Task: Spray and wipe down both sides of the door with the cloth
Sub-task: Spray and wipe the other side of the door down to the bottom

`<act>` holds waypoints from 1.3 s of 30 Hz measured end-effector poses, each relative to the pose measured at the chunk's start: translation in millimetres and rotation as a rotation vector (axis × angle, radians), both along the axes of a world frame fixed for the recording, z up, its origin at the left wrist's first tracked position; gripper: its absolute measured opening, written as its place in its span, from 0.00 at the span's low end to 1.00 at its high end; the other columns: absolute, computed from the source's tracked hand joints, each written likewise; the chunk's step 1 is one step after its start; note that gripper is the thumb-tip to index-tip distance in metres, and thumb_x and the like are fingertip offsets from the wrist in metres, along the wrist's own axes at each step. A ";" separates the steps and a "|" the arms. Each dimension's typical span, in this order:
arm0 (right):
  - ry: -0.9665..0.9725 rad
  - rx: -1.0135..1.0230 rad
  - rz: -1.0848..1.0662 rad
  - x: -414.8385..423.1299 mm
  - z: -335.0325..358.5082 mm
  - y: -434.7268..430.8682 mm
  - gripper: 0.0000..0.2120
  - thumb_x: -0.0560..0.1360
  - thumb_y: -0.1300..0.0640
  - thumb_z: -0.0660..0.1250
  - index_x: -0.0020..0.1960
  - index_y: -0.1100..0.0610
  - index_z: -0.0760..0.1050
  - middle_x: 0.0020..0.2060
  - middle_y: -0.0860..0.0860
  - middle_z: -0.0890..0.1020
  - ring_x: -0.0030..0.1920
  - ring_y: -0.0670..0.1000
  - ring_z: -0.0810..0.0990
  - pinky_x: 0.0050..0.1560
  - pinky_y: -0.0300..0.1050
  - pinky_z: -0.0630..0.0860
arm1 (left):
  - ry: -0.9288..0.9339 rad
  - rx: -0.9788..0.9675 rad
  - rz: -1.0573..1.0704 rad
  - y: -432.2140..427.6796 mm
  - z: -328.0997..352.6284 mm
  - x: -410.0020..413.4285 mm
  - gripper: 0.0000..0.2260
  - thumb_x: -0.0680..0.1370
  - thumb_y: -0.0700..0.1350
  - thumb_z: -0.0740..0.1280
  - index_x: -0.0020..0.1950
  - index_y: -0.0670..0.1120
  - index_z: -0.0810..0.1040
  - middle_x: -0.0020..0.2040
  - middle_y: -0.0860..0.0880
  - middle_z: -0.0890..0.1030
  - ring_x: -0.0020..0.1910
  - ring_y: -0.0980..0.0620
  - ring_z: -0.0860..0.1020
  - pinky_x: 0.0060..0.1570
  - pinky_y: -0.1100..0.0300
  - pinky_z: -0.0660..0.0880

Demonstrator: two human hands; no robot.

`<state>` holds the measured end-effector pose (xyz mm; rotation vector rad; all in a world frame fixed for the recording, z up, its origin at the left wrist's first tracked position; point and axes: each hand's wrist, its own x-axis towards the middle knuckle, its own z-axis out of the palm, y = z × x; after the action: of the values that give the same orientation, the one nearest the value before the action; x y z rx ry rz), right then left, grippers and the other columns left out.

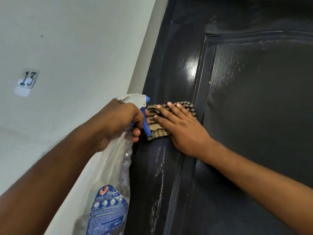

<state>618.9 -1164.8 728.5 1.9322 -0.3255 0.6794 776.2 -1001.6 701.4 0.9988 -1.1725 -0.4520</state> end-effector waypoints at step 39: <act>-0.147 0.035 0.024 32.8 -188.3 11.0 0.30 0.70 0.66 0.59 0.73 0.58 0.68 0.74 0.57 0.66 0.74 0.63 0.62 0.75 0.58 0.52 | -0.004 0.255 0.191 23.3 -196.2 -12.2 0.11 0.69 0.28 0.63 0.44 0.41 0.79 0.31 0.46 0.80 0.22 0.50 0.72 0.30 0.57 0.75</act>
<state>651.6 -1153.9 540.2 1.9266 -0.4087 0.8384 764.0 -978.3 505.3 1.3203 -1.0275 -0.4541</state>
